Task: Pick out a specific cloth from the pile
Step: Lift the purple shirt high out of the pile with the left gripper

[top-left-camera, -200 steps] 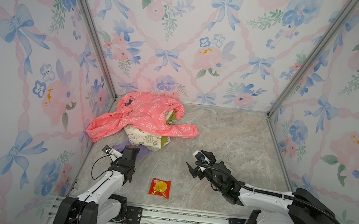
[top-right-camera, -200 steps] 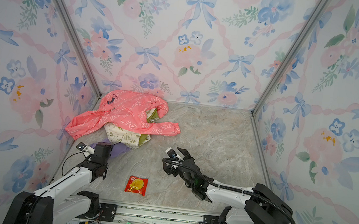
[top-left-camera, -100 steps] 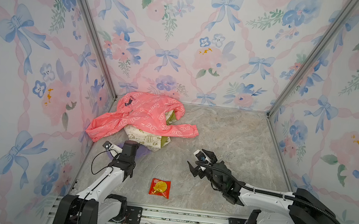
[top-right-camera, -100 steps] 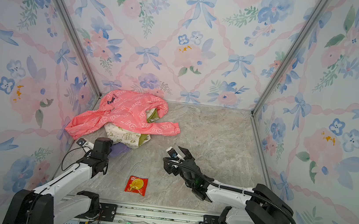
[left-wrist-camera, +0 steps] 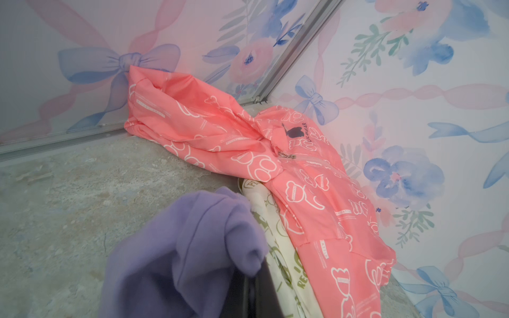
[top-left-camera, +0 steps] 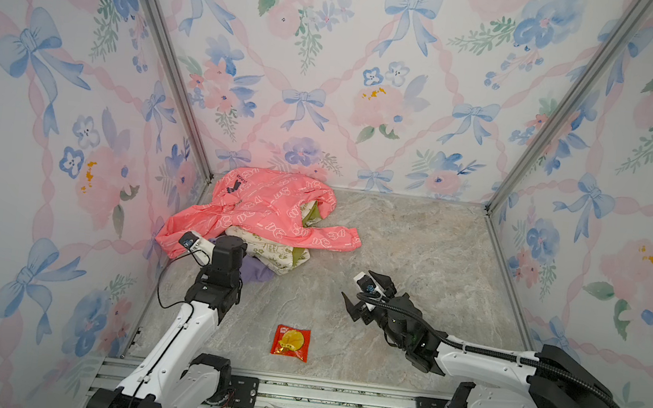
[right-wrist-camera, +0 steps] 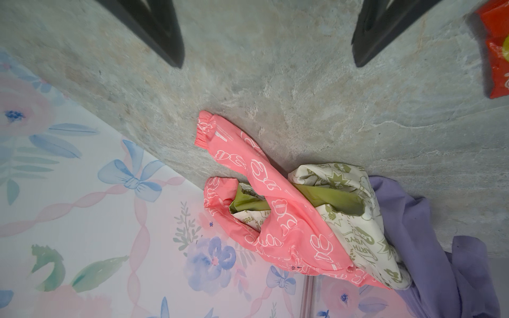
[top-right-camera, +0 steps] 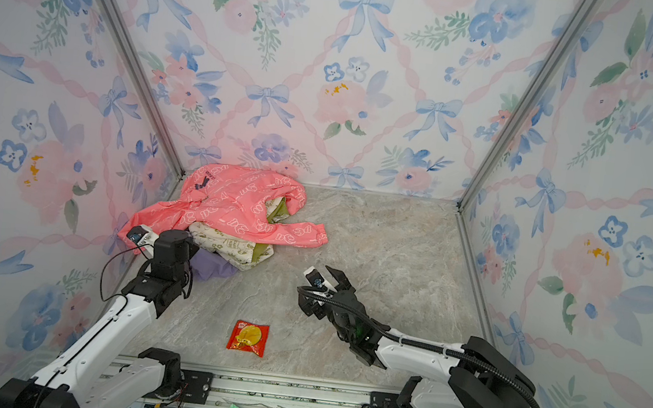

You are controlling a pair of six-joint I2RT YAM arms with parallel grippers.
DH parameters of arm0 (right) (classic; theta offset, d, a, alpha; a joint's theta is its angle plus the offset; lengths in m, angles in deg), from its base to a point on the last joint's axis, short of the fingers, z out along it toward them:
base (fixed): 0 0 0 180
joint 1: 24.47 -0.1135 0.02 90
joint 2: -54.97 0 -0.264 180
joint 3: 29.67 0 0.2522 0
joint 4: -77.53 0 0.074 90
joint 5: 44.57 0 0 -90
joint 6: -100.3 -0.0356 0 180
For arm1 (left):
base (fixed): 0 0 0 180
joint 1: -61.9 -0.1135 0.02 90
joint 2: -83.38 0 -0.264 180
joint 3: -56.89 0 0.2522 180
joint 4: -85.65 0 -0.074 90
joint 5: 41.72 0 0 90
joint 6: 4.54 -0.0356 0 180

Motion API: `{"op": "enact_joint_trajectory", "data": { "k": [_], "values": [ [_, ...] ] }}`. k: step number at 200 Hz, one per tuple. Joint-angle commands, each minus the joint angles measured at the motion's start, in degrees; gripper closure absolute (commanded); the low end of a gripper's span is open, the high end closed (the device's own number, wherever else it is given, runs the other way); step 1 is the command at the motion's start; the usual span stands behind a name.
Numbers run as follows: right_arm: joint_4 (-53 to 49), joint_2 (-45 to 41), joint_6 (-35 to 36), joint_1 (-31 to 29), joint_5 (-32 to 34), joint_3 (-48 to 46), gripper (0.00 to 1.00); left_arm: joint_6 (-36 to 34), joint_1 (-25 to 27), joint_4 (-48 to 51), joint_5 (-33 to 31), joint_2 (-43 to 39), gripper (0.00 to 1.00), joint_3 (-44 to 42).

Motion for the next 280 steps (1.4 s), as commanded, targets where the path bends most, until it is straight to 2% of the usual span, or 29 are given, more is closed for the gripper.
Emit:
{"op": "enact_joint_trajectory", "data": {
  "k": [1, 96, 155, 235, 280],
  "values": [
    [1.42, -1.31, 0.45, -0.59, 1.17, -0.12, 0.03, -3.01, -0.2, -0.6, -0.2, 0.77, 1.0, 6.21],
    [0.94, -1.66, 0.66, -0.55, 2.42, -0.03, 0.03, -8.79, 0.86, -0.41, -1.21, 8.14, 1.0, 24.53],
    [0.87, -1.52, 0.58, -0.6, 2.81, 0.06, 0.03, -14.15, 4.1, -0.34, -6.99, 12.27, 1.0, 36.04],
    [0.61, -2.19, 0.31, -0.6, 2.92, 0.07, 0.03, -25.75, 12.03, -0.34, -18.09, 19.07, 1.0, 53.99],
    [0.74, -1.97, 0.4, -0.57, 3.04, 0.06, 0.03, -32.44, 16.61, -0.49, -23.71, 26.26, 1.0, 67.54]
  ]
}}
